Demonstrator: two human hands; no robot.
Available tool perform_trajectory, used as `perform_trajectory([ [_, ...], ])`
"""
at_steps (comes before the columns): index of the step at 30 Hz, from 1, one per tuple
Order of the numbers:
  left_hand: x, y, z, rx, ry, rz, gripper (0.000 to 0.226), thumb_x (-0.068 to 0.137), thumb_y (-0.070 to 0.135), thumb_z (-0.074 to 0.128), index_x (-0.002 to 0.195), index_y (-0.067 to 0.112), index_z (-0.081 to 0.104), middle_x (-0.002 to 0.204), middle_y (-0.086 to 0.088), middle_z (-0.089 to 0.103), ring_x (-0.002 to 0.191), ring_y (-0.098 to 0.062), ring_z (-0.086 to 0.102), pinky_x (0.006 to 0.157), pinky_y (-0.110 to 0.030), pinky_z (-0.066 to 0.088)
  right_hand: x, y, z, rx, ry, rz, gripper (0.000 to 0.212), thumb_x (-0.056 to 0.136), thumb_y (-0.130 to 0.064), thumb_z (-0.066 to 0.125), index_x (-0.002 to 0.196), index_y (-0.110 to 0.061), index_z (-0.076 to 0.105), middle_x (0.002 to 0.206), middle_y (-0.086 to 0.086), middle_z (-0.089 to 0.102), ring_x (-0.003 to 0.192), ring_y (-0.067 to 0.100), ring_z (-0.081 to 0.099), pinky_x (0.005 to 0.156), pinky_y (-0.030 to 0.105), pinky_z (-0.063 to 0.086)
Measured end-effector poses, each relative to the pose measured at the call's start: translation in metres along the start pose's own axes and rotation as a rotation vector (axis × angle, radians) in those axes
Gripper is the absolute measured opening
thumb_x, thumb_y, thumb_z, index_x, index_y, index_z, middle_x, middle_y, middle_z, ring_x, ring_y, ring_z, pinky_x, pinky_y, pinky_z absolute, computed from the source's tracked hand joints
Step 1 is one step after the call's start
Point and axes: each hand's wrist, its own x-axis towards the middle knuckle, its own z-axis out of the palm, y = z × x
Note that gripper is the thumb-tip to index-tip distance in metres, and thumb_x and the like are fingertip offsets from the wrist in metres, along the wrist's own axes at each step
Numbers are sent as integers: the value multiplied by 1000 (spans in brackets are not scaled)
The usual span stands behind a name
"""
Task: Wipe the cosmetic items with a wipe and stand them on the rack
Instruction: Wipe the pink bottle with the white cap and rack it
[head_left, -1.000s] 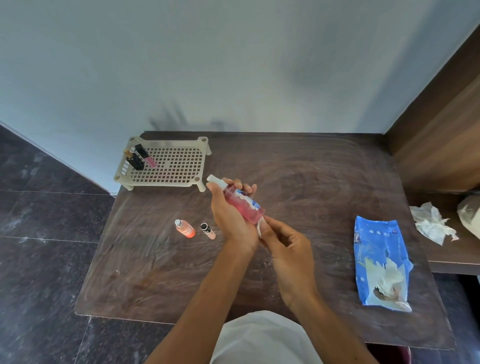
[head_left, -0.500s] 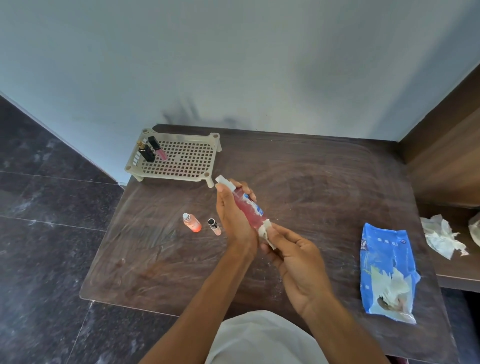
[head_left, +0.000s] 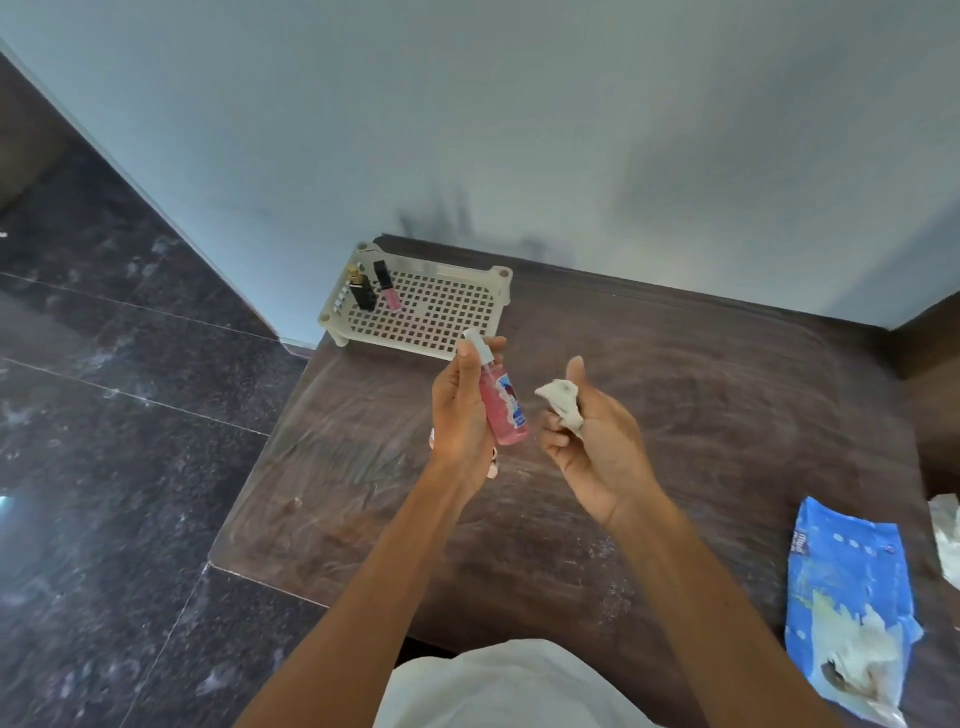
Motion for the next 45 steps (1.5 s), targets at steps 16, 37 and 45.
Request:
perform_trajectory([
  [16, 133, 49, -72, 321, -65, 136, 23, 104, 28, 50, 99, 19, 71, 93, 3, 74, 92, -13, 71, 80, -32, 59, 151, 30, 100, -1214, -138, -511, 28, 88, -35, 74, 105, -14, 67, 59, -8, 62, 46, -2, 56, 46, 10, 44],
  [37, 205, 5, -101, 665, 39, 62, 54, 94, -14, 39, 136, 13, 61, 129, 6, 65, 94, 32, 45, 98, 5, 29, 267, 70, 117, -1269, 82, -625, 29, 86, -24, 76, 111, -12, 67, 55, -14, 50, 44, 1, 45, 50, 7, 35],
  [45, 208, 5, -104, 615, 28, 0, 51, 96, -12, 43, 136, 14, 59, 133, 1, 65, 120, 2, 56, 111, -23, 41, 270, 74, 117, -1305, 102, -612, 36, 86, -28, 76, 114, -10, 65, 66, -15, 53, 56, 0, 50, 56, 15, 36],
])
